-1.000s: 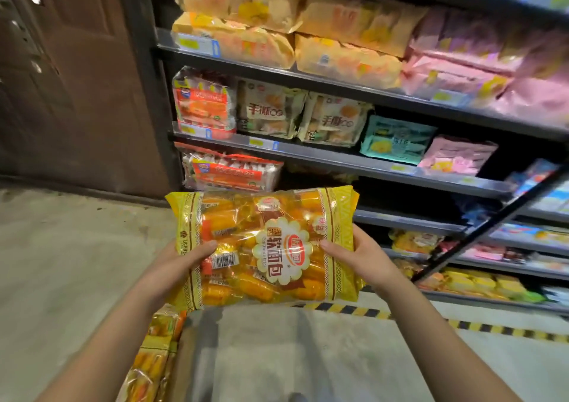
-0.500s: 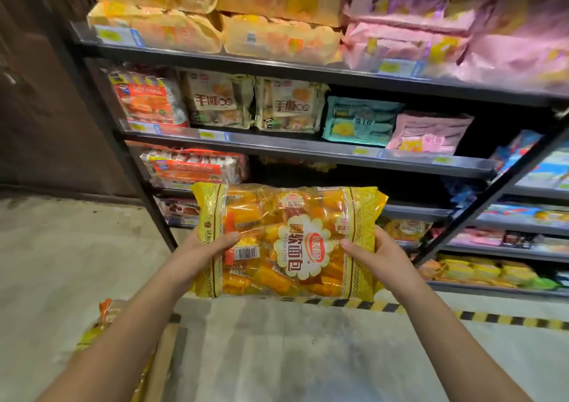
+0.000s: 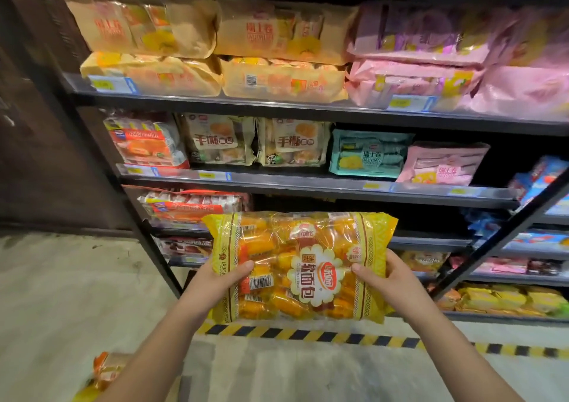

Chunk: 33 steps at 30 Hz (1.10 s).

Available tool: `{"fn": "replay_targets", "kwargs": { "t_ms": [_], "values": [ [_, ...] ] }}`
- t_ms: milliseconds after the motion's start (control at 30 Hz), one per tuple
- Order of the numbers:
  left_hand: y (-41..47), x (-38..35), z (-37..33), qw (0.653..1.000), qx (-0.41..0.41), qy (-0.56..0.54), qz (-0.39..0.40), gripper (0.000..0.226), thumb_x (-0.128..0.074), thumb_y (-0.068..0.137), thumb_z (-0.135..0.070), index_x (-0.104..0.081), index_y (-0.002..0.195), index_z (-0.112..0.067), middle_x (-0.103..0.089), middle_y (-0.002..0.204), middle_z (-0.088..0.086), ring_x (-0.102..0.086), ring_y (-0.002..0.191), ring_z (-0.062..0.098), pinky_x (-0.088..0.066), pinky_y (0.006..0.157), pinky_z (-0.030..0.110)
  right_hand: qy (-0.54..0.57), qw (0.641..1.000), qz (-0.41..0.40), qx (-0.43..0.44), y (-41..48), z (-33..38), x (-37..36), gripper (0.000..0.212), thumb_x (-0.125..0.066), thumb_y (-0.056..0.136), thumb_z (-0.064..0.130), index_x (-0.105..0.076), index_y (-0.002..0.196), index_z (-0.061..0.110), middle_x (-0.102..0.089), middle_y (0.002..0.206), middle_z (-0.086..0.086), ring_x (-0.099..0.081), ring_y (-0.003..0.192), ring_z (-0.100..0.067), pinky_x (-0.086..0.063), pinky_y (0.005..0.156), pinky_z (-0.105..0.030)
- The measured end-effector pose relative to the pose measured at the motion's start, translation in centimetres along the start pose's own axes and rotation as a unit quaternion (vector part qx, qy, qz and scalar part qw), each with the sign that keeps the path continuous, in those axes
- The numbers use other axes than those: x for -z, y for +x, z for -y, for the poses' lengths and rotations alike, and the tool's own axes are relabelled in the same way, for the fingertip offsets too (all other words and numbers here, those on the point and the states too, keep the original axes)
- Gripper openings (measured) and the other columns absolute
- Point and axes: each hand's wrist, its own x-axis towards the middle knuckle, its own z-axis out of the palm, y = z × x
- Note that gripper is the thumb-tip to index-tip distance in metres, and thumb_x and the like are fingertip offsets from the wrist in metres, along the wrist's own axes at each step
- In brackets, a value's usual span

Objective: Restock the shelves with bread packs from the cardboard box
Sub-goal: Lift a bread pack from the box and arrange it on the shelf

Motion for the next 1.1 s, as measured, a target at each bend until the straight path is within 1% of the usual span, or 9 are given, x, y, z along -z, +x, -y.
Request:
{"fn": "replay_targets", "kwargs": {
  "t_ms": [67,133,267,400,567,700,800,933,1100],
  "values": [
    [1.4,0.1,-0.7,1.000,0.003,0.006,0.002,0.048,-0.078,0.085,-0.050,-0.064,0.130,-0.039,-0.078,0.114,-0.009,-0.072,0.106,0.010,-0.054,0.092,0.033,-0.004,1.000,-0.011,-0.005,1.2,0.3,-0.5,0.045,-0.076,0.087,0.046,-0.060,0.126,0.033,-0.071,0.112,0.014,-0.069,0.098,-0.004,-0.050,0.067,-0.020],
    [3.3,0.0,-1.0,1.000,0.003,0.007,0.001,0.040,-0.078,0.086,-0.048,-0.064,0.123,-0.043,-0.078,0.114,-0.010,-0.071,0.107,0.010,-0.053,0.103,0.042,-0.004,1.000,-0.021,-0.014,3.1,0.0,-0.9,0.046,-0.075,0.085,0.050,-0.060,0.126,0.034,-0.072,0.114,0.013,-0.069,0.101,-0.007,-0.054,0.074,-0.026],
    [8.5,-0.9,1.1,0.999,-0.012,0.003,-0.029,0.056,-0.081,0.077,-0.054,-0.064,0.129,-0.041,-0.077,0.119,-0.011,-0.072,0.112,0.014,-0.053,0.106,0.048,0.018,0.998,-0.050,-0.027,7.7,-2.9,-2.5,0.054,-0.075,0.081,0.056,-0.061,0.128,0.034,-0.072,0.116,0.014,-0.068,0.109,-0.010,-0.054,0.086,-0.035],
    [13.6,-2.5,5.0,0.995,-0.044,0.022,-0.087,0.062,-0.078,0.076,-0.060,-0.061,0.134,-0.044,-0.076,0.118,-0.017,-0.072,0.110,0.006,-0.055,0.097,0.037,0.029,0.998,-0.060,-0.022,13.2,-8.4,-4.9,0.062,-0.076,0.075,0.070,-0.062,0.127,0.039,-0.074,0.116,0.014,-0.069,0.110,-0.010,-0.055,0.097,-0.047],
    [19.9,-4.9,11.2,0.988,-0.102,0.019,-0.116,0.060,-0.077,0.080,-0.056,-0.056,0.136,-0.047,-0.075,0.119,-0.022,-0.071,0.110,0.000,-0.056,0.101,0.038,0.055,0.992,-0.107,0.028,19.5,-16.4,-7.6,0.066,-0.078,0.068,0.073,-0.065,0.122,0.037,-0.076,0.112,0.012,-0.072,0.105,-0.012,-0.059,0.091,-0.050],
    [23.0,-6.5,14.3,0.986,-0.131,-0.012,-0.103,0.047,-0.069,0.084,-0.038,-0.059,0.129,-0.046,-0.078,0.107,-0.023,-0.074,0.094,-0.006,-0.057,0.067,0.011,0.074,0.986,-0.130,0.072,22.2,-19.6,-8.7,0.061,-0.079,0.069,0.069,-0.068,0.120,0.036,-0.077,0.111,0.013,-0.073,0.102,-0.009,-0.060,0.084,-0.042],
    [24.9,-6.5,14.7,0.986,-0.136,-0.016,-0.099,0.046,-0.068,0.079,-0.039,-0.063,0.124,-0.047,-0.079,0.106,-0.018,-0.077,0.094,0.002,-0.062,0.070,0.022,0.070,0.986,-0.129,0.078,24.0,-20.1,-8.8,0.052,-0.074,0.071,0.058,-0.069,0.116,0.034,-0.077,0.106,0.015,-0.074,0.094,-0.005,-0.063,0.077,-0.043],
    [27.4,-5.9,13.4,0.985,-0.135,-0.029,-0.099,0.035,-0.072,0.076,-0.043,-0.070,0.110,-0.055,-0.080,0.113,-0.010,-0.079,0.101,0.016,-0.058,0.091,0.056,0.051,0.986,-0.136,0.087,26.2,-18.6,-8.8,0.051,-0.071,0.072,0.063,-0.068,0.116,0.039,-0.076,0.105,0.019,-0.074,0.092,-0.004,-0.060,0.082,-0.045],
    [30.7,-5.9,10.5,0.985,-0.147,-0.052,-0.079,0.031,-0.070,0.091,-0.037,-0.067,0.120,-0.045,-0.080,0.114,-0.008,-0.079,0.103,0.017,-0.059,0.093,0.055,0.065,0.981,-0.156,0.092,29.4,-15.1,-7.6,0.040,-0.070,0.077,0.060,-0.072,0.108,0.035,-0.078,0.098,0.017,-0.076,0.083,-0.005,-0.058,0.076,-0.035]
  ]
}}
